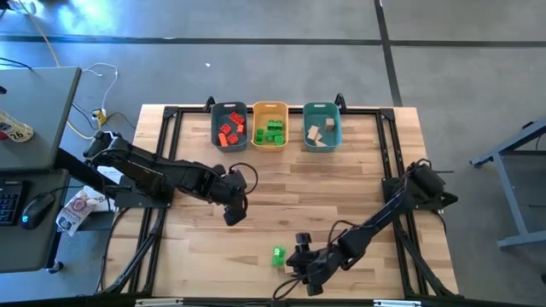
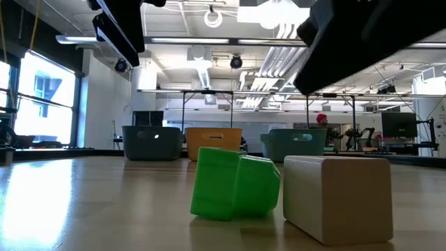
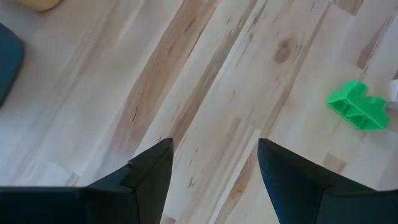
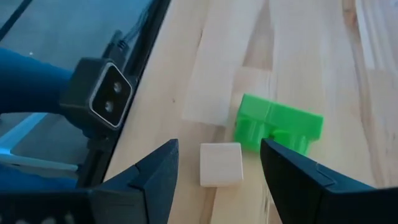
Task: Sort & place blocks by color
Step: Put the brown block into the green bin
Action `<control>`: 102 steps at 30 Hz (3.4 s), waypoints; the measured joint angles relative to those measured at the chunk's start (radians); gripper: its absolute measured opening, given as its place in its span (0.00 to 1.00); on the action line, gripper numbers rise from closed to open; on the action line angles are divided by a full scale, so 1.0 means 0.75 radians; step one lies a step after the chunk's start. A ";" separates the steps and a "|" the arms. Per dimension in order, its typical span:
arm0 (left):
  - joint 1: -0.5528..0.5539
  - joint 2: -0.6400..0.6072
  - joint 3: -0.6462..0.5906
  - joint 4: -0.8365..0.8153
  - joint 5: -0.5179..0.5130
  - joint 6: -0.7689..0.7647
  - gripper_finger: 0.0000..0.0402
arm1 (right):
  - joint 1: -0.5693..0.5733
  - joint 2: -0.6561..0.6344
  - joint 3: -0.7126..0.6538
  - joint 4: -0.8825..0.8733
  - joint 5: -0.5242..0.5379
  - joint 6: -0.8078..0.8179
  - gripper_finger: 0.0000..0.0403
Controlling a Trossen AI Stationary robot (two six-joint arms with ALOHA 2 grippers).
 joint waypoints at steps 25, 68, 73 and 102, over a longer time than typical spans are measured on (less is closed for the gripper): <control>0.000 0.000 0.000 0.005 -0.011 -0.031 0.55 | -0.001 0.165 0.000 0.056 -0.006 0.062 0.44; -0.109 0.000 0.000 0.028 -0.171 -0.008 0.54 | -0.334 -0.365 0.001 -0.736 0.670 0.131 0.26; -0.134 0.000 0.000 0.030 -0.170 0.002 0.54 | -0.502 -0.432 0.001 -0.831 0.702 0.129 0.26; -0.174 0.000 0.000 0.307 -0.134 0.283 0.54 | -1.569 -0.447 0.000 -0.933 0.079 -0.154 0.26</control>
